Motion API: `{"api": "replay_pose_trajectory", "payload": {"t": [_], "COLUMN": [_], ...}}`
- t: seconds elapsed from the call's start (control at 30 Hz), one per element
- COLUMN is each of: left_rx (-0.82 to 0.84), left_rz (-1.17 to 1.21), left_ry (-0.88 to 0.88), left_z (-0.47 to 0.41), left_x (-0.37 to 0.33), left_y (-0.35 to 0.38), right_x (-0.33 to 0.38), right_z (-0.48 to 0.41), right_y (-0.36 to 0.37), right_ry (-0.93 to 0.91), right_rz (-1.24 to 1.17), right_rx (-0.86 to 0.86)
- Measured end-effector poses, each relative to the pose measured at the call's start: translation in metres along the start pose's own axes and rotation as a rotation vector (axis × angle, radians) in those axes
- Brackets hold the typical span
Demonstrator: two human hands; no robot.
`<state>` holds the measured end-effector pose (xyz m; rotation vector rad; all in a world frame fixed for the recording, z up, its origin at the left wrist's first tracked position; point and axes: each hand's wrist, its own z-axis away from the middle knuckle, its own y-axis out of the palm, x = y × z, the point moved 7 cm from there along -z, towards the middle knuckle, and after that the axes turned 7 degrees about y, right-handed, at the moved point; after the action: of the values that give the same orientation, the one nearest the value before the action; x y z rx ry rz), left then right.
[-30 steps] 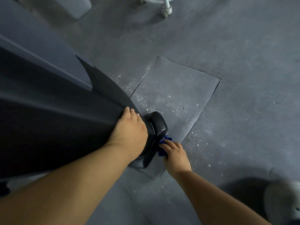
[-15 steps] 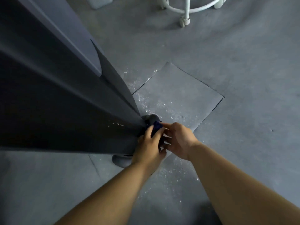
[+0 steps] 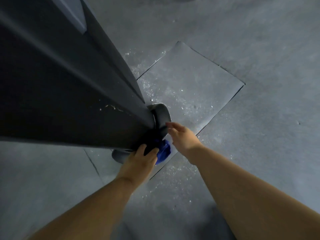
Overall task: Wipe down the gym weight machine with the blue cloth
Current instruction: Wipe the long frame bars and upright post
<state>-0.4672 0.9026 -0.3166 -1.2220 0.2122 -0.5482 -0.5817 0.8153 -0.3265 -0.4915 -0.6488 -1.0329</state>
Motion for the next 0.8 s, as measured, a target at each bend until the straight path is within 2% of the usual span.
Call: {"api": "replay_pose_trajectory", "payload": {"t": [0.13,0.2,0.27,0.33,0.4,0.47,0.63,0.8], "left_rx": [-0.030,0.019,0.021,-0.093,-0.277,-0.398,-0.530,-0.421], "left_rz": [0.079,0.174,0.424,0.676,0.894,0.909,1.030,0.966], "left_ry": [-0.038,-0.171,-0.518,-0.863,-1.035,-1.102,-1.325,-1.433], "left_z": [0.039,0.064,0.102,0.135,0.138,0.117,0.084,0.079], "left_x": [0.009,0.017,0.043,0.071,0.090,0.101,0.078,0.045], "left_y": [0.016,0.031,0.052,0.061,0.060,0.053,0.052,0.043], "right_x": [-0.002,-0.007,-0.016,-0.023,-0.026,-0.028,-0.028,-0.032], "right_z": [0.004,0.009,0.015,0.020,0.022,0.022,0.019,0.015], "right_y": [0.022,0.032,0.043,0.052,0.059,0.063,0.061,0.061], "right_ry": [-0.035,-0.062,-0.071,-0.056,-0.049,-0.036,-0.045,-0.031], "right_rz": [0.170,0.263,0.319,0.305,0.295,0.299,0.328,0.317], "right_rx": [0.018,0.010,0.024,0.027,0.010,-0.003,0.009,0.031]}}
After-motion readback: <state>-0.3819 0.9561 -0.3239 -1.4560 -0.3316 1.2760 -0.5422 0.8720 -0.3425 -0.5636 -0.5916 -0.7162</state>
